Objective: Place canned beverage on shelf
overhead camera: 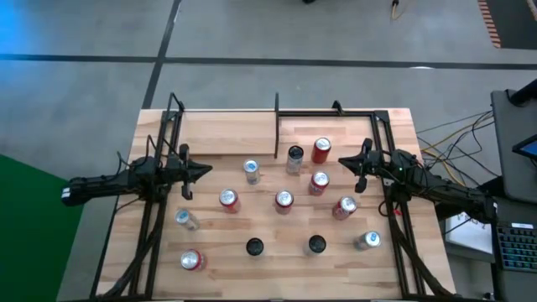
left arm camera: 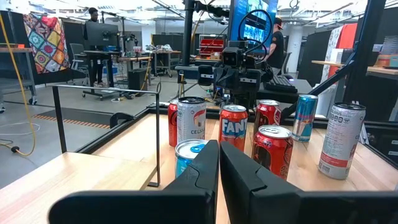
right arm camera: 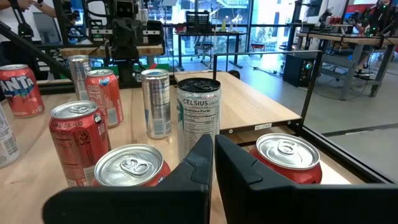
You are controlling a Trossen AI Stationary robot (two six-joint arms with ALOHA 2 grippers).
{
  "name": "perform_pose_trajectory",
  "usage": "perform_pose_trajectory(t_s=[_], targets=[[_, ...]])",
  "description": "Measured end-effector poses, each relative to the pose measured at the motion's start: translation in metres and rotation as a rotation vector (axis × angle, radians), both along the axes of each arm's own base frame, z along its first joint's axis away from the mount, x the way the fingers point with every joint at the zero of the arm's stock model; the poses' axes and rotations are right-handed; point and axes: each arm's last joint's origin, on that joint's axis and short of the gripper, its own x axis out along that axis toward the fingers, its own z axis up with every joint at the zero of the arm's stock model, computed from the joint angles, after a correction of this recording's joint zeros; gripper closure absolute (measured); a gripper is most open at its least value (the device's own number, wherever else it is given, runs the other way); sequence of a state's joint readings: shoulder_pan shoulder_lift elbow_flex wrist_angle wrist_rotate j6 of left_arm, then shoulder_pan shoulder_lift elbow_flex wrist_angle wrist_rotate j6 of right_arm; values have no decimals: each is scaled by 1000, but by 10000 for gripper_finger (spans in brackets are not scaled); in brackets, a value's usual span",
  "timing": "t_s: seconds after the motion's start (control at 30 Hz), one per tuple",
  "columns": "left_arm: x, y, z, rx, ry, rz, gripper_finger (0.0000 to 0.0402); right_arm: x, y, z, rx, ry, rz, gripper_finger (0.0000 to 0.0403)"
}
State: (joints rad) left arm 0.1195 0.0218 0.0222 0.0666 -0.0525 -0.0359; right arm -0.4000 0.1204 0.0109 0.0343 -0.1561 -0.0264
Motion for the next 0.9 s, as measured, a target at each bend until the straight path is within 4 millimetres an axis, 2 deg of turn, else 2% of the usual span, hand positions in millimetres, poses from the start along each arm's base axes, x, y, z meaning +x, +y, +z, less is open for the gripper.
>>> perform_pose_trajectory(t_s=[0.2,0.43,0.63,0.73,0.9], targets=[[0,0,3,-14,-31,-2,402,0,0,0,-1,0,0,394],[-3,0,20,-115,-228,-25,402,0,0,5,39,-62,1,394],[-9,-1,35,-81,-395,-35,402,0,0,22,182,-268,7,394],[-12,-1,40,-78,-458,-27,402,1,0,31,223,-275,14,394],[-14,-1,45,-163,-523,-57,402,3,-1,58,226,-306,18,394]])
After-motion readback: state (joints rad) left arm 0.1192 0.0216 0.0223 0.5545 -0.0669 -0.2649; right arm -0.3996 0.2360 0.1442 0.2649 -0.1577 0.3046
